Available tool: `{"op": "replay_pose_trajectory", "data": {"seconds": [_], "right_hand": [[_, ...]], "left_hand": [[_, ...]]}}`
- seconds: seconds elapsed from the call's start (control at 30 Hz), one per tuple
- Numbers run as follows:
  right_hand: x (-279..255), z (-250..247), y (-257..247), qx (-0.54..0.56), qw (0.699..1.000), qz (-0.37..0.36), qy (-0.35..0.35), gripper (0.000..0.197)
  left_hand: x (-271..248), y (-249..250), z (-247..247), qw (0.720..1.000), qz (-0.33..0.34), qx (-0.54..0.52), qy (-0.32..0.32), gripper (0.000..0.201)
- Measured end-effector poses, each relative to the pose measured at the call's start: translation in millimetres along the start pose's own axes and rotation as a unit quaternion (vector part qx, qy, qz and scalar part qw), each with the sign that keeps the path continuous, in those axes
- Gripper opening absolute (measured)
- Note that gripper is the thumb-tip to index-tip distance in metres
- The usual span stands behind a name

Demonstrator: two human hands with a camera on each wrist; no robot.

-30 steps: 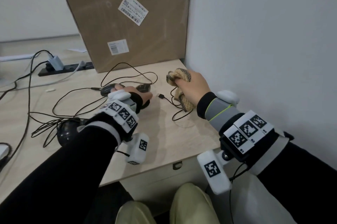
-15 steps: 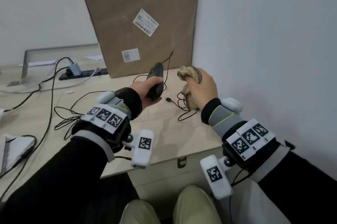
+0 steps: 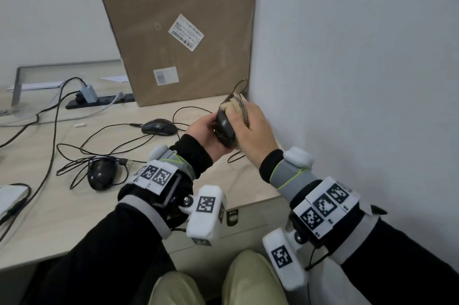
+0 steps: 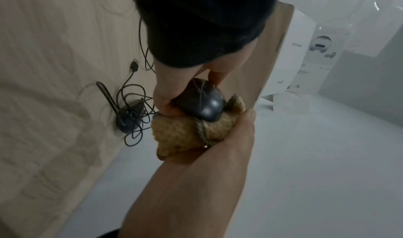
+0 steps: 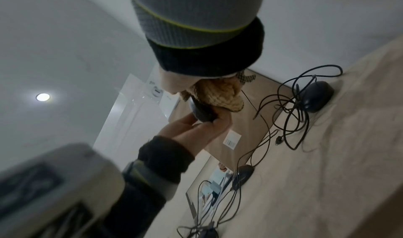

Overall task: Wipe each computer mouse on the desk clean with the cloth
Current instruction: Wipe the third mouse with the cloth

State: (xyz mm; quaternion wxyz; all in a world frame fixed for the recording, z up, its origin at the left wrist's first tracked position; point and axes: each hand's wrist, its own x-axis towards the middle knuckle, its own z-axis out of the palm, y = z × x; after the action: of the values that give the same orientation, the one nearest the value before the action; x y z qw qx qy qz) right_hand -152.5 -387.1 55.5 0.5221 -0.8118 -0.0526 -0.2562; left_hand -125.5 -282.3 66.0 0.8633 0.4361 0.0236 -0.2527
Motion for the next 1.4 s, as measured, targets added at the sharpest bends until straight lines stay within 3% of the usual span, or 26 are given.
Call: {"op": "replay_pose_trajectory", "data": {"seconds": [0.1,0.2,0.33,0.5,0.7,0.83,0.9,1.03,1.13,1.27,1.4], "right_hand": [[-12.1,2.4,5.3,-0.031,0.996,-0.077,-0.011,0.039],[-12.7,1.4,9.5,-0.064,0.992,-0.111,0.004,0.038],[15.8,-13.4,10.9,-0.067,0.994,-0.073,0.049,0.028],[33.8,-25.2,18.4,-0.117,0.993,0.006,-0.008,0.027],[-4.1,-20.3,17.0,-0.042,0.998,-0.033,-0.017,0.024],[-8.5,-21.6,18.3,0.017,0.997,-0.041,0.058,0.026],[-7.2,-20.5,19.3,-0.002,0.994,-0.075,0.082,0.022],[-12.0,-10.4,30.3,-0.081,0.989,-0.114,0.051,0.024],[-12.2,-10.4,38.2,-0.102,0.99,-0.086,0.039,0.029],[15.1,-27.3,39.2,-0.098,0.994,0.02,0.031,0.024],[24.9,-30.5,36.9,-0.076,0.996,0.041,-0.015,0.021]], "left_hand": [[3.6,0.7,1.7,0.999,0.025,-0.026,-0.014,0.036],[5.9,-1.6,0.0,0.999,0.019,-0.033,-0.027,0.036],[5.8,-11.7,-2.9,0.999,-0.024,0.032,-0.005,0.029],[5.8,-17.2,0.0,0.999,-0.029,0.017,0.026,0.022],[12.6,-5.6,-0.7,0.998,0.024,-0.011,0.051,0.022],[13.9,-2.7,-3.1,0.998,0.044,0.022,0.046,0.021],[12.9,-6.3,-2.6,0.998,0.041,0.029,0.029,0.022],[14.4,-11.6,-5.3,0.999,0.025,0.005,0.024,0.031],[13.0,-15.0,-11.0,0.999,0.006,0.037,0.025,0.033],[6.0,-25.5,-19.4,0.993,-0.038,0.109,0.003,0.035],[5.4,-27.6,-20.7,0.993,-0.016,0.113,-0.011,0.023]]}}
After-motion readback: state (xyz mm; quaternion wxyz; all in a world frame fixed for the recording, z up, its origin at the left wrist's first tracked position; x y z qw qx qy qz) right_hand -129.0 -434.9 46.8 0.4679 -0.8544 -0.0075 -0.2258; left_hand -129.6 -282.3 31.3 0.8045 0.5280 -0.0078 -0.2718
